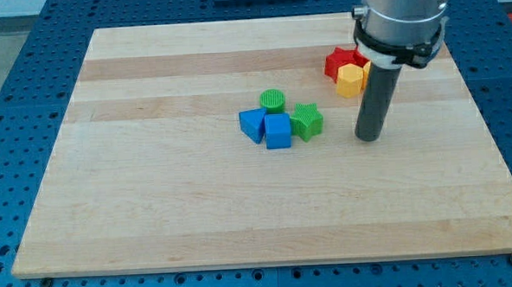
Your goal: Push the green star into a cube
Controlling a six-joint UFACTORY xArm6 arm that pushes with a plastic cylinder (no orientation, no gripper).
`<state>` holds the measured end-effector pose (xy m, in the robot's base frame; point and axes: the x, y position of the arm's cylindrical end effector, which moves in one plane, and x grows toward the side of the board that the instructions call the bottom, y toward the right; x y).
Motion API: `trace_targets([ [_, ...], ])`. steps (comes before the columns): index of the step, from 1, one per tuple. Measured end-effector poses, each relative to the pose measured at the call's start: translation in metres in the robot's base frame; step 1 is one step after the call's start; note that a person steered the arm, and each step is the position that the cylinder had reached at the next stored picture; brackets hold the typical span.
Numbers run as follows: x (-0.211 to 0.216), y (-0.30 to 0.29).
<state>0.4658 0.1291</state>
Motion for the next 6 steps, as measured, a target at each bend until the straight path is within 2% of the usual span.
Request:
trace_targets([
  [2,0.013,-0.022],
  [4,-0.013,-0.022],
  [6,-0.018,-0.044],
])
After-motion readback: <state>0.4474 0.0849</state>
